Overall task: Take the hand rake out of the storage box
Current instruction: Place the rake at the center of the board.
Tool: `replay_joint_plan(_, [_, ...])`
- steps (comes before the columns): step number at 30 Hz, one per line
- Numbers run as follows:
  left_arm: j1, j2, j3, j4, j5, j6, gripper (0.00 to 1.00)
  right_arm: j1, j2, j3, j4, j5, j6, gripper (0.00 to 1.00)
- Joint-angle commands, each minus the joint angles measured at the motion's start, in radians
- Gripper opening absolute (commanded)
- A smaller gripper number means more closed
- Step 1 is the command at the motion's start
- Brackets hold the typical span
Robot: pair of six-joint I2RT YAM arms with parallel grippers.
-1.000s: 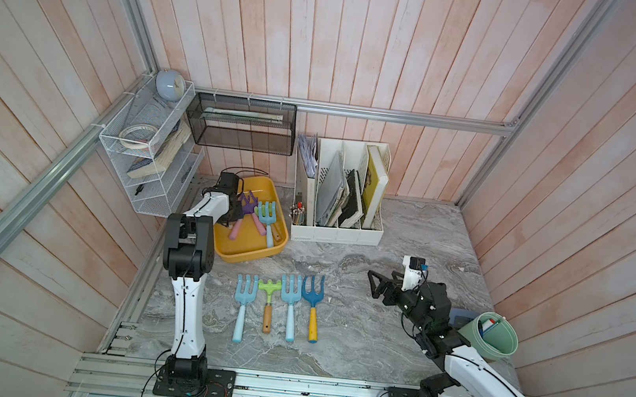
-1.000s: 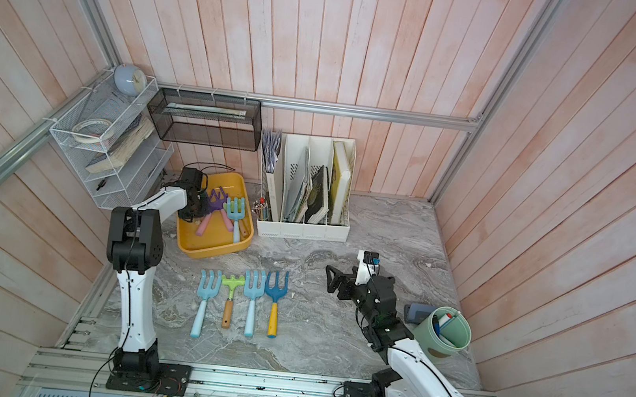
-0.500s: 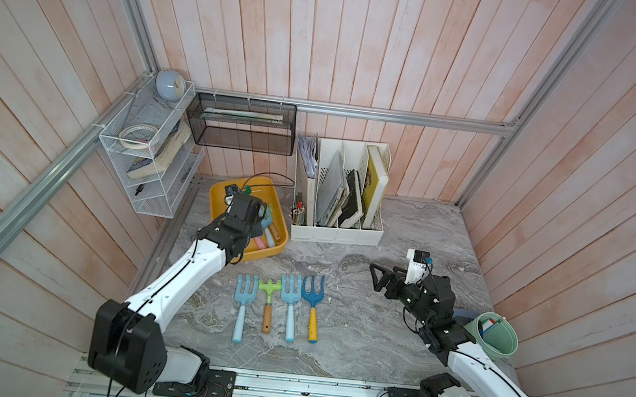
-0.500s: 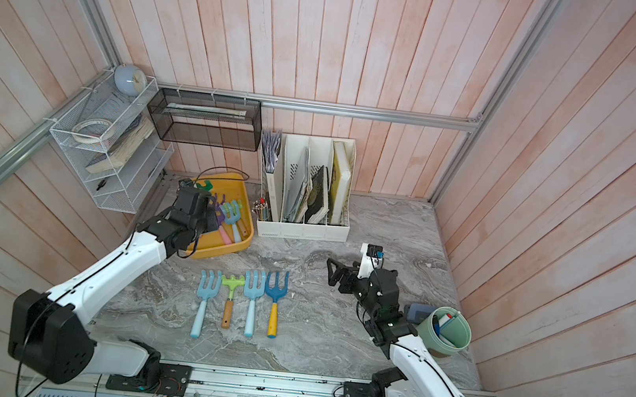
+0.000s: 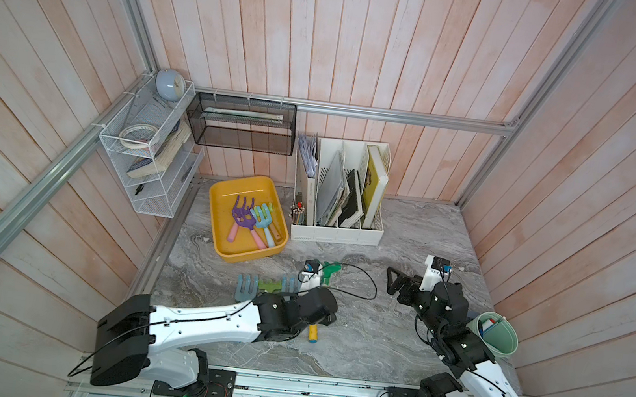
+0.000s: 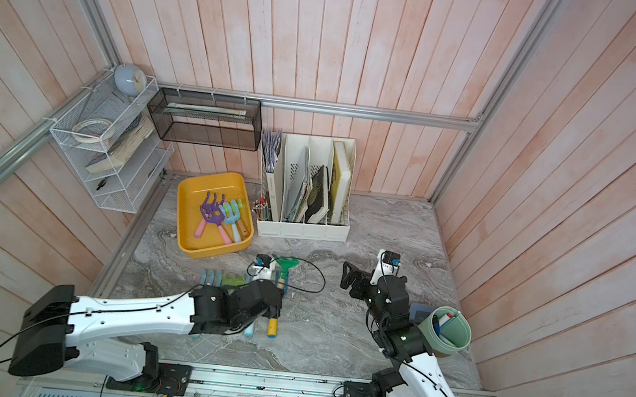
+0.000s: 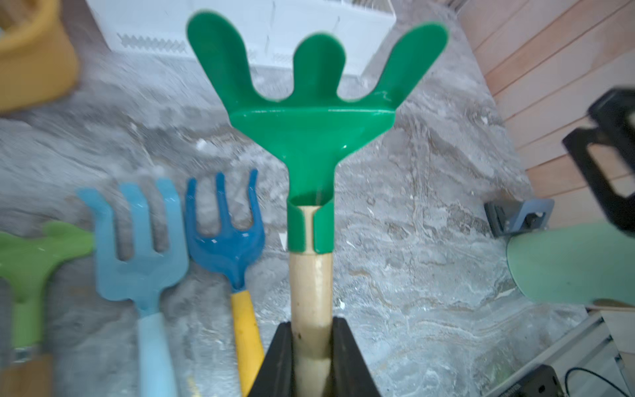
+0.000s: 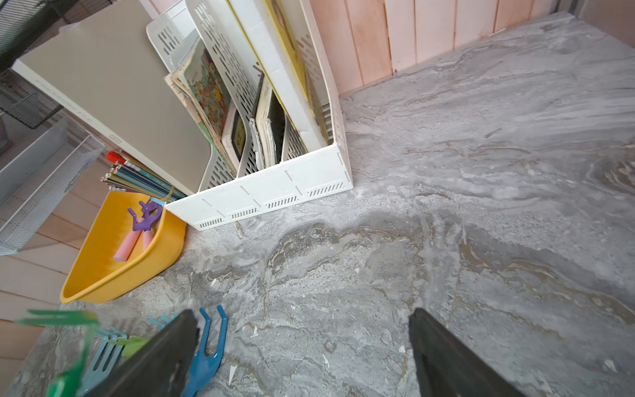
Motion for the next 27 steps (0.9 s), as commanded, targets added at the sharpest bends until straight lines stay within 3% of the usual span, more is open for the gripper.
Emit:
replay_joint_plan(1, [-0.008, 0.093, -0.031, 0.163, 0.04, -0.113, 0.02, -0.001, -0.01, 0.013, -0.054, 0.051, 0.028, 0.98])
replay_joint_plan(6, [-0.002, 0.227, 0.043, 0.131, 0.052, -0.131, 0.09, -0.002, -0.018, -0.004, -0.062, 0.099, 0.044, 0.98])
replay_joint_plan(13, [0.039, 0.351, 0.07, 0.183, 0.143, -0.128, 0.11, -0.003, -0.007, -0.013, -0.052, 0.089, 0.042, 0.98])
replay_joint_plan(18, [0.046, 0.395, 0.1, 0.165, 0.163, -0.12, 0.26, -0.004, 0.008, -0.03, -0.029, 0.076, 0.044, 0.98])
replay_joint_plan(21, [0.046, 0.411, 0.114, 0.159, 0.173, -0.115, 0.28, -0.004, 0.019, -0.036, -0.016, 0.06, 0.043, 0.98])
replay_joint_plan(27, [0.047, 0.398, 0.127, 0.161, 0.189, -0.097, 0.43, -0.004, 0.017, -0.049, 0.0, 0.019, 0.045, 0.98])
